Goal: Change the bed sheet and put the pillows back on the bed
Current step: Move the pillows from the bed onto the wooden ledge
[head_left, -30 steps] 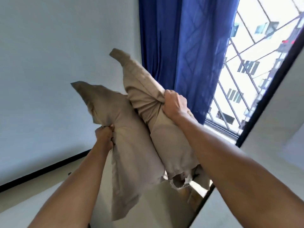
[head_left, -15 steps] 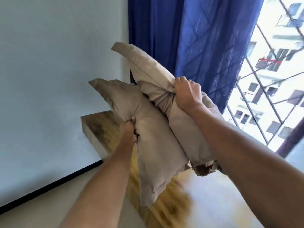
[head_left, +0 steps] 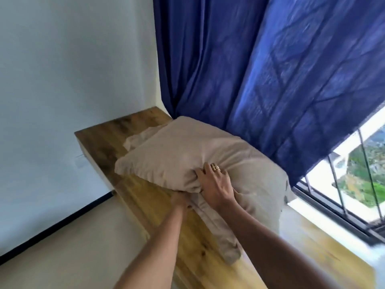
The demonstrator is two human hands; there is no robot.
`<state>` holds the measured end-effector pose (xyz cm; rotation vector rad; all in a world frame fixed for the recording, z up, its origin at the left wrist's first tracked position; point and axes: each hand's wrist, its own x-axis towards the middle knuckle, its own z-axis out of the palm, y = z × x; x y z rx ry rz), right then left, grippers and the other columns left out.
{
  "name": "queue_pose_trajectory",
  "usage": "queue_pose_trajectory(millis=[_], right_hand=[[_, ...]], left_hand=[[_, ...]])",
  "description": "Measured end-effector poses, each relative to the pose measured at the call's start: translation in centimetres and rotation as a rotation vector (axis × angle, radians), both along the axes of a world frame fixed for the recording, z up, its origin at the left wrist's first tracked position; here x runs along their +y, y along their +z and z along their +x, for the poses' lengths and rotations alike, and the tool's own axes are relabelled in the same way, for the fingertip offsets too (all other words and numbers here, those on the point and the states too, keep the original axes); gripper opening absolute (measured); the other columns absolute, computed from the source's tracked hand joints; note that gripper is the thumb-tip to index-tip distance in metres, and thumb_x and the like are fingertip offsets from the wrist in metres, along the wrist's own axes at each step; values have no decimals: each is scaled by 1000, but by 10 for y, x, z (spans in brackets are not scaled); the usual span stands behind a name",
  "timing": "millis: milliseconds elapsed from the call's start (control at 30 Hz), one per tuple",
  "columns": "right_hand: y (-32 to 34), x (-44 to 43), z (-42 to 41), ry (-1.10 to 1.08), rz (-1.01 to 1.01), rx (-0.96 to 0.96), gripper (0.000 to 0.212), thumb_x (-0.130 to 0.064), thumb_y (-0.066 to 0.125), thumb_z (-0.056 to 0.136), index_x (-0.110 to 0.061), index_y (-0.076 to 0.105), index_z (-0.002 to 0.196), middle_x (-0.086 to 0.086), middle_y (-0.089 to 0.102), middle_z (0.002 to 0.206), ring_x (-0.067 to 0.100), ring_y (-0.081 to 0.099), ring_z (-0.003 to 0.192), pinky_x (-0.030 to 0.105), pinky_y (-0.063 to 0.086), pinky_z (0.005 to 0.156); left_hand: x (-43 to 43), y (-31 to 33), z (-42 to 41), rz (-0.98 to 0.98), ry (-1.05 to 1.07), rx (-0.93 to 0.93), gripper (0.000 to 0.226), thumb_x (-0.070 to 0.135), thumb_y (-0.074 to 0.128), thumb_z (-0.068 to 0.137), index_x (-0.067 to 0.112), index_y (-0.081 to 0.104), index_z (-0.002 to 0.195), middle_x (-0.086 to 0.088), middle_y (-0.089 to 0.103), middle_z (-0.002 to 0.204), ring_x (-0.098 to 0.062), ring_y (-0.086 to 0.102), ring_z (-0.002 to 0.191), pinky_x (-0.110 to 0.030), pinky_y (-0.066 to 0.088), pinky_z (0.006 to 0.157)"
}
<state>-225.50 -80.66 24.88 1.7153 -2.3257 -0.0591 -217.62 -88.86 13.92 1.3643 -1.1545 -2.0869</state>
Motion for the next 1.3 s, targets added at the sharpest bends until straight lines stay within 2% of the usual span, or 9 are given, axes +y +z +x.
queue_pose_trajectory(millis=[100,200,300,400,500,867,1067,1167,1300], right_hand=[[1,-36,-13,-51,-11,2,49,-31,60,84,-26,58,133,7,55,127,31,59,114,47,49,88],[4,-76,-47,-145,-62,68,46,-18,64,87,-26,57,132,6,53,129,30,60,109,48,50,89],[11,-110,-69,-175,-27,39,42,-19,63,91,-23,56,133,4,53,131,30,59,111,46,48,95],[13,-117,-74,-174,17,16,47,-27,71,86,-20,56,131,5,54,132,29,61,111,45,47,98],[12,-103,-66,-131,43,49,59,-39,78,80,-18,55,129,5,53,130,28,62,109,45,48,98],[18,-58,-26,-64,-54,59,94,-61,81,64,-16,45,137,6,43,142,26,56,122,49,38,110],[12,-17,21,48,-88,50,78,-53,72,82,-10,47,142,12,39,154,30,37,145,51,28,120],[-8,11,50,86,-80,-49,72,-51,65,87,-10,45,143,12,36,158,30,31,149,51,26,121],[-49,53,93,153,8,-188,75,-52,60,90,-10,40,150,13,27,166,32,26,153,52,21,124]], left_hand=[[-26,10,-16,81,32,50,26,4,43,107,20,57,121,-17,64,120,-23,61,84,-40,52,76],[-59,20,-33,-10,-25,18,69,-1,50,102,46,33,149,-1,55,134,-24,60,103,-43,58,75],[-84,35,-42,-76,-74,18,66,13,49,106,41,21,159,0,42,154,-26,53,127,-51,54,97],[-97,41,-42,-111,-84,-41,63,12,47,106,36,23,159,0,49,147,-23,53,117,-52,54,98],[-97,39,-34,-84,-40,-54,63,14,49,105,35,25,159,5,51,129,-21,52,109,-52,56,95],[-82,58,17,-162,23,-109,45,21,47,103,24,42,147,-4,54,141,-28,58,118,-34,57,60],[-44,71,69,-239,131,-211,60,31,53,104,24,29,158,-7,57,132,-24,60,104,-47,56,97],[-10,68,107,-328,166,-316,58,32,54,102,20,34,156,-9,47,152,-34,52,131,-47,48,108],[50,50,173,-396,223,-460,52,28,54,103,17,43,152,-9,46,155,-31,45,139,-36,40,108]])
